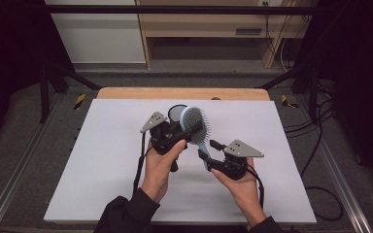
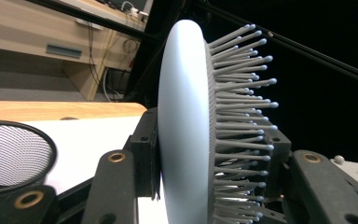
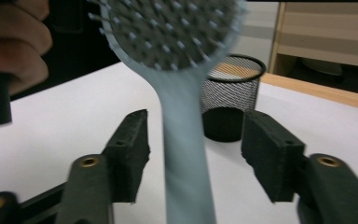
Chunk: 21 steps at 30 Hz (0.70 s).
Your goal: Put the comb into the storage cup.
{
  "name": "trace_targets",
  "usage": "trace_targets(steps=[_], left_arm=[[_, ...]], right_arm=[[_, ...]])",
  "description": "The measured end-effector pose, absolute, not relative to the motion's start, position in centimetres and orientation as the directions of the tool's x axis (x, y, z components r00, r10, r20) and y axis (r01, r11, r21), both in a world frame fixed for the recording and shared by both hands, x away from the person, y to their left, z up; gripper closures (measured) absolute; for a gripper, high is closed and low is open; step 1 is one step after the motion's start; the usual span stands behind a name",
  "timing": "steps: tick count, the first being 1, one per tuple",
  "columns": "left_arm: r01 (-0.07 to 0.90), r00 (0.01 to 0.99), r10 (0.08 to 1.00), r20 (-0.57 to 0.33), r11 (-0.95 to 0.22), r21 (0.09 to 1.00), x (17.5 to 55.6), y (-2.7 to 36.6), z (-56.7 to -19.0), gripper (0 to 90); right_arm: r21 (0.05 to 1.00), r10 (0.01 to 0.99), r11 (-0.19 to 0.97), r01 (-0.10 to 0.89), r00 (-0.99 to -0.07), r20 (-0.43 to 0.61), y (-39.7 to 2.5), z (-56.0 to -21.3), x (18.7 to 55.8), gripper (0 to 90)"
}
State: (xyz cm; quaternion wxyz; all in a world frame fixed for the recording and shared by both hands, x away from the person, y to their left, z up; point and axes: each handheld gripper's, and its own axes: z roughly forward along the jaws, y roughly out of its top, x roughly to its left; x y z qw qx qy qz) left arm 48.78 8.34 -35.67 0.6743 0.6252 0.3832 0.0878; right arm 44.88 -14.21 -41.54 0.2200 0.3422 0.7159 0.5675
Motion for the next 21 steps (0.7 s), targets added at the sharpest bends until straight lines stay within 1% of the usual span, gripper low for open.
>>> trace_targets(steps=[3, 10, 11, 12, 16, 18, 21], left_arm=[[0.345, 0.686, 0.611, -0.395, 0.206, 0.916, 49.0, 8.8, -35.5, 52.8], [0.318, 0.684, 0.629, -0.369, 0.197, 0.927, 49.4, 9.7, -34.7, 52.8], [0.318, 0.684, 0.629, -0.369, 0.197, 0.927, 49.4, 9.7, -34.7, 52.8], [0.314, 0.682, 0.634, -0.365, 0.197, 0.929, 49.5, 9.9, -34.4, 52.8], [0.306, 0.681, 0.64, -0.357, 0.193, 0.932, 49.9, 10.2, -34.1, 52.7], [0.307, 0.679, 0.64, -0.358, 0.196, 0.931, 50.1, 10.3, -34.0, 52.7], [0.307, 0.674, 0.646, -0.358, 0.196, 0.931, 50.4, 10.4, -33.9, 52.7]], right_arm=[[0.959, 0.762, 0.127, 0.253, -0.644, 0.069, -14.7, -41.6, 44.8, 32.4], [0.951, 0.788, 0.132, 0.279, -0.611, 0.07, -16.7, -41.8, 44.7, 18.7], [0.951, 0.788, 0.132, 0.279, -0.611, 0.07, -16.7, -41.8, 44.7, 18.7], [0.952, 0.801, 0.126, 0.278, -0.595, 0.068, -17.6, -42.1, 44.7, 16.5], [0.945, 0.82, 0.142, 0.294, -0.57, 0.054, -18.7, -42.8, 44.8, 15.2], [0.938, 0.834, 0.137, 0.319, -0.547, 0.064, -18.9, -43.1, 45.1, 16.6], [0.938, 0.828, 0.141, 0.316, -0.558, 0.064, -19.3, -43.1, 45.2, 15.2]])
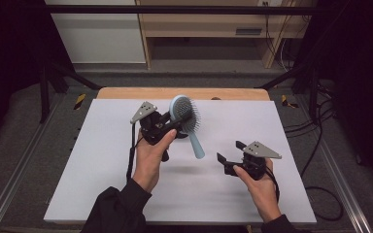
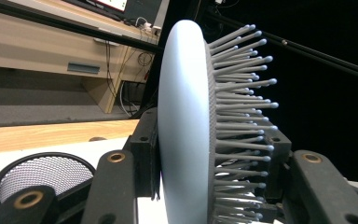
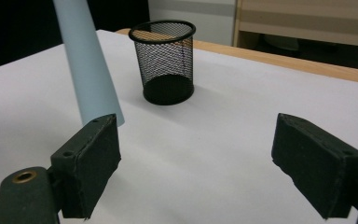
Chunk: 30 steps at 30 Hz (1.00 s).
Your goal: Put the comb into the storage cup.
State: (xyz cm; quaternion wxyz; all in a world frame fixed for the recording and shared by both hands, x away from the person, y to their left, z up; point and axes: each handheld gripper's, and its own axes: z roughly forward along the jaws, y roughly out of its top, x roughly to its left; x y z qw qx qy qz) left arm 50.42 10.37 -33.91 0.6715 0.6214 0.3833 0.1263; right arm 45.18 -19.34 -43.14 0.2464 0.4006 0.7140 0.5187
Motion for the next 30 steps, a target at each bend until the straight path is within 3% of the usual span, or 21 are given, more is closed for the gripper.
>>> trace_targets(steps=[8, 15, 20, 30], left_arm=[[0.287, 0.675, 0.653, -0.343, 0.195, 0.938, 50.8, 10.5, -32.6, 52.6], [0.258, 0.681, 0.658, -0.321, 0.195, 0.946, 51.1, 10.5, -31.2, 52.6], [0.276, 0.668, 0.656, -0.352, 0.22, 0.936, 51.7, 10.6, -31.3, 52.5], [0.282, 0.661, 0.661, -0.355, 0.219, 0.934, 52.2, 10.4, -31.3, 52.5]], right_arm=[[0.931, 0.815, 0.149, 0.334, -0.574, 0.075, -20.7, -43.1, 45.3, 12.5], [0.929, 0.84, 0.115, 0.353, -0.534, 0.099, -23.0, -43.2, 45.1, 9.3], [0.918, 0.842, 0.178, 0.354, -0.538, 0.044, -23.5, -44.0, 44.6, 7.3], [0.936, 0.87, 0.148, 0.319, -0.491, 0.03, -25.8, -44.7, 43.1, 7.0]])
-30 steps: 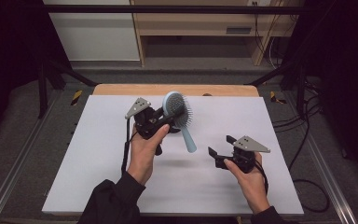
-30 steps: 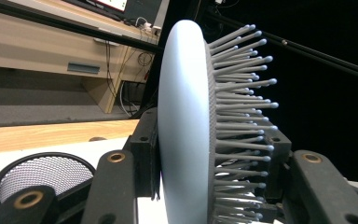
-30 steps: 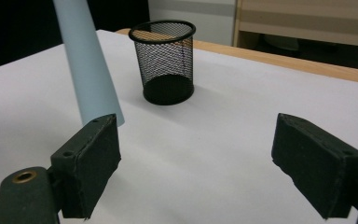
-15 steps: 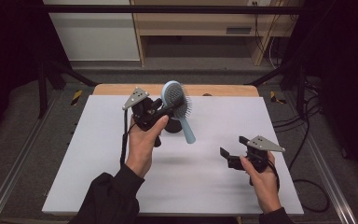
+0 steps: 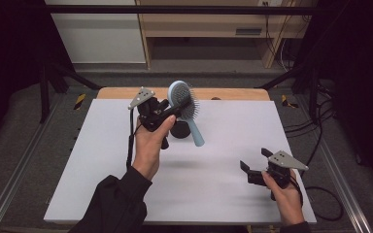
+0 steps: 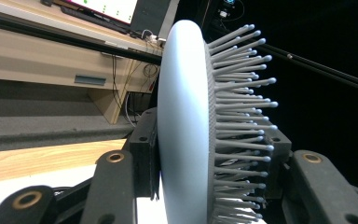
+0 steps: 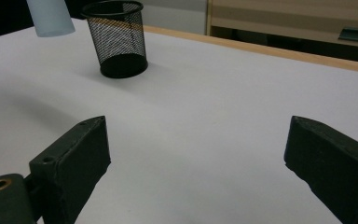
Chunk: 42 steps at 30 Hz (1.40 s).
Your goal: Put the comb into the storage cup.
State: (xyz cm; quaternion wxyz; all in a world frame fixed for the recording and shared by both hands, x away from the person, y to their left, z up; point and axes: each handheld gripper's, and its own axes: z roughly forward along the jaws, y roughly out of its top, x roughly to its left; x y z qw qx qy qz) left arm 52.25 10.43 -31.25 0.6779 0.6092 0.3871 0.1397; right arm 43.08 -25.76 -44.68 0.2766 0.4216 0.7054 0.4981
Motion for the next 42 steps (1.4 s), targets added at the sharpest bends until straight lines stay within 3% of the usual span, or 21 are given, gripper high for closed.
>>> trace_targets(steps=[42], left_arm=[[0.258, 0.644, 0.666, -0.376, 0.273, 0.927, 56.0, 10.4, -28.6, 52.3]], right_arm=[[0.945, 0.865, 0.148, 0.293, -0.501, 0.02, -25.7, -44.9, 43.6, 6.1]])
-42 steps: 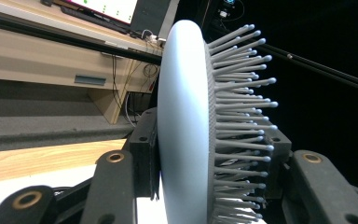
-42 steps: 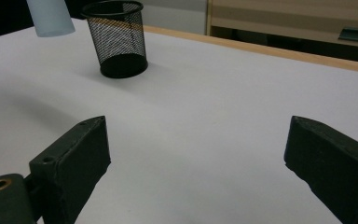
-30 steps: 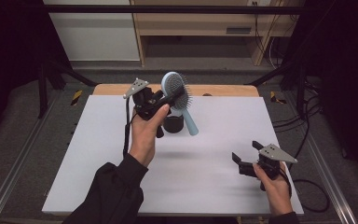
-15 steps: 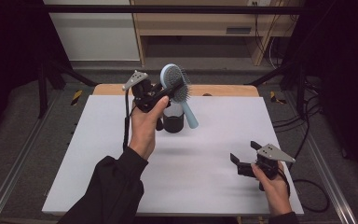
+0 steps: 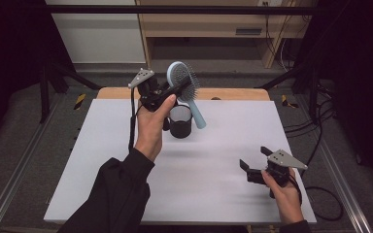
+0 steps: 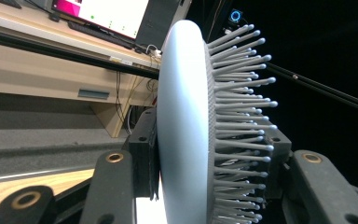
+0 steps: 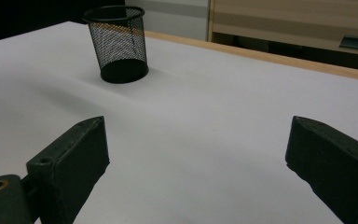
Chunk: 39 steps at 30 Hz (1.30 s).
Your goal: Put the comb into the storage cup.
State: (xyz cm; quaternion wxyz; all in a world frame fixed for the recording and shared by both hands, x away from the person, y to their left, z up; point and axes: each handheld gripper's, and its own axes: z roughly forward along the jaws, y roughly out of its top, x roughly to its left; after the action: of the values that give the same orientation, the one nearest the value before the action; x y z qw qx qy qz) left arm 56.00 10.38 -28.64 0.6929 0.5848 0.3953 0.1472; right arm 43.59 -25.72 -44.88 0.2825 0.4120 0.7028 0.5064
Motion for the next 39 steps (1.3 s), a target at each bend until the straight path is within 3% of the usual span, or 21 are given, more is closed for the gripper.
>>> trace_targets(steps=[21, 39], left_arm=[[0.24, 0.608, 0.707, -0.36, 0.269, 0.933, 57.7, 11.5, -27.8, 52.2], [0.186, 0.563, 0.772, -0.297, 0.231, 0.955, 59.1, 13.3, -27.6, 52.2]], right_arm=[[0.945, 0.86, 0.138, 0.297, -0.509, 0.034, -25.6, -45.0, 43.7, 6.1], [0.946, 0.862, 0.125, 0.3, -0.504, 0.046, -25.8, -45.0, 43.7, 5.9]])
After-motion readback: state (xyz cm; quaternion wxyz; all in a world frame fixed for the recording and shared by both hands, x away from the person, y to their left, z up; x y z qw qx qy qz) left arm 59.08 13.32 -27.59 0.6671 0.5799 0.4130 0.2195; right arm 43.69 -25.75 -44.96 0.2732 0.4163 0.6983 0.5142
